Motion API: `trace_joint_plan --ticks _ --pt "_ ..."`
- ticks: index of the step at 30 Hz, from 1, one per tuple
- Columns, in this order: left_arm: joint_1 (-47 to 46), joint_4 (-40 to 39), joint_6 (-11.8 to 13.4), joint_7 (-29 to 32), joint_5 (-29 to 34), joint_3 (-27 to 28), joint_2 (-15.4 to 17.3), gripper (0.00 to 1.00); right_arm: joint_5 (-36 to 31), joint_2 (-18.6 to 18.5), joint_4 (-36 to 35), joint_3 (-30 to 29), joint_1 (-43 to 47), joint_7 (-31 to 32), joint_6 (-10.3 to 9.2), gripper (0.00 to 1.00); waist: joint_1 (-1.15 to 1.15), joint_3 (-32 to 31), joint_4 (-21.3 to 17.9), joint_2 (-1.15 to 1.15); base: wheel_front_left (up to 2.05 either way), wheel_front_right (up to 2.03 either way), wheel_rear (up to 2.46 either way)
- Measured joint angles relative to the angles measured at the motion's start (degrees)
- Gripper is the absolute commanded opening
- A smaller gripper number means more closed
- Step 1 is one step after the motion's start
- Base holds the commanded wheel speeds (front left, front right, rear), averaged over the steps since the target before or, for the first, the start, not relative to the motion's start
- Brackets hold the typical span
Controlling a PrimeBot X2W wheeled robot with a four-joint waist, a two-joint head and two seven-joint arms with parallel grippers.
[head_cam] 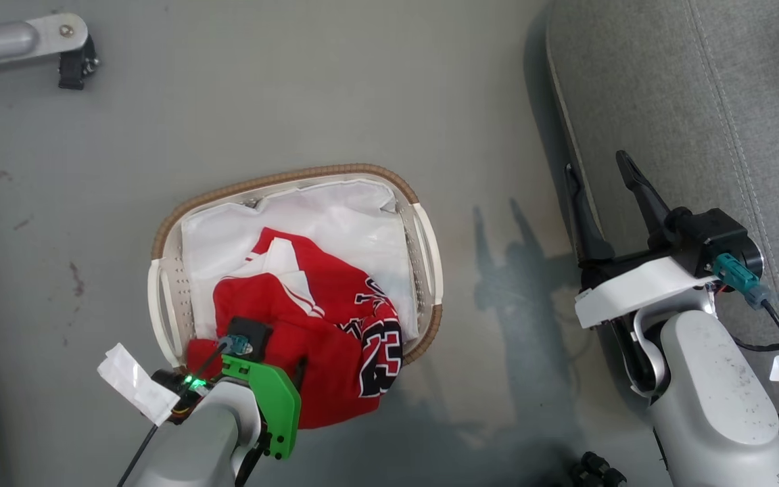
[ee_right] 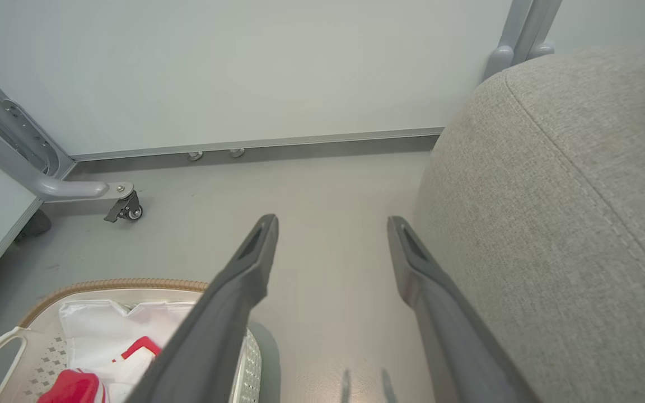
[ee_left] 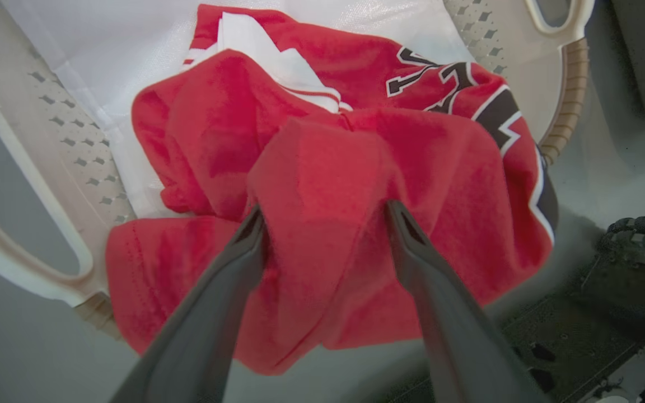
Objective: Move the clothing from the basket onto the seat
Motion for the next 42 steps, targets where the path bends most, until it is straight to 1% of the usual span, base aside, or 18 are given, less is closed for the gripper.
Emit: trace_joint_plan --ticks 6,7,8,9,10,15,22,27,30,35,42 --pt "-1.2 -0.12 0.0 1.36 -3.63 -2.89 0.11 1.0 0.91 0.0 -0.31 0.79 -0.58 0.0 0.0 1.0 0.0 3.48 -1.47 0.0 0.0 0.0 0.0" --pt "-1.4 -0.1 -0.01 1.43 -4.05 -3.28 0.14 0.84 1.0 0.01 -0.32 0.99 -0.74 0.0 0.0 1.0 0.0 3.84 -1.64 0.0 0.0 0.0 0.0" --pt "-1.63 -0.08 -0.01 1.72 -4.66 -3.78 0.18 0.41 1.15 0.0 -0.32 1.15 -0.96 0.0 0.0 1.0 0.0 4.24 -1.84 0.0 0.0 0.0 0.0" --pt "-1.77 -0.07 0.0 1.83 -5.17 -4.24 0.23 0.25 1.32 0.0 -0.32 1.35 -1.12 0.0 0.0 1.0 0.0 4.6 -2.04 0.0 0.0 0.0 0.0" --pt "-1.87 -0.05 0.0 1.91 -5.75 -4.77 0.25 0.0 1.37 0.01 -0.33 1.52 -1.16 0.0 0.0 1.0 0.0 4.89 -2.23 0.0 0.0 0.0 0.0" --pt "-2.7 -0.4 0.0 0.51 -7.16 -7.06 0.59 0.0 1.76 0.01 -0.04 1.9 -1.2 0.0 0.0 1.0 0.0 5.19 -2.95 0.0 0.0 0.0 0.0" --pt "-4.02 -0.78 0.0 -4.6 -7.71 -10.4 1.12 0.0 0.81 0.02 0.74 0.08 -0.81 0.0 0.0 1.0 0.0 2.4 -2.54 0.0 0.0 0.0 0.0" --pt "-5.09 -2.01 0.0 -8.24 -8.53 -11.96 1.27 0.0 -0.67 0.02 1.37 -1.67 0.63 0.0 0.0 1.0 0.0 -1.07 -1.56 0.0 0.0 0.0 0.0" --pt "-5.38 -3.08 0.0 -9.55 -9.61 -12.04 1.42 0.0 -1.59 0.04 1.7 -2.11 1.58 0.0 0.0 1.0 0.0 -3.44 -0.82 0.0 0.0 0.0 0.0" --pt "-5.47 -5.24 0.0 -10.69 -9.68 -12.63 1.92 0.0 -2.49 0.03 2.21 -2.59 3.46 0.0 0.0 1.0 0.0 -7.86 0.4 0.0 0.0 0.0 0.0" --pt "-5.55 -9.05 0.0 -10.96 -8.29 -13.36 4.44 0.0 -3.34 0.04 3.39 -2.58 7.12 0.0 0.0 1.0 -0.01 -15.14 1.96 0.0 0.0 0.0 0.0"
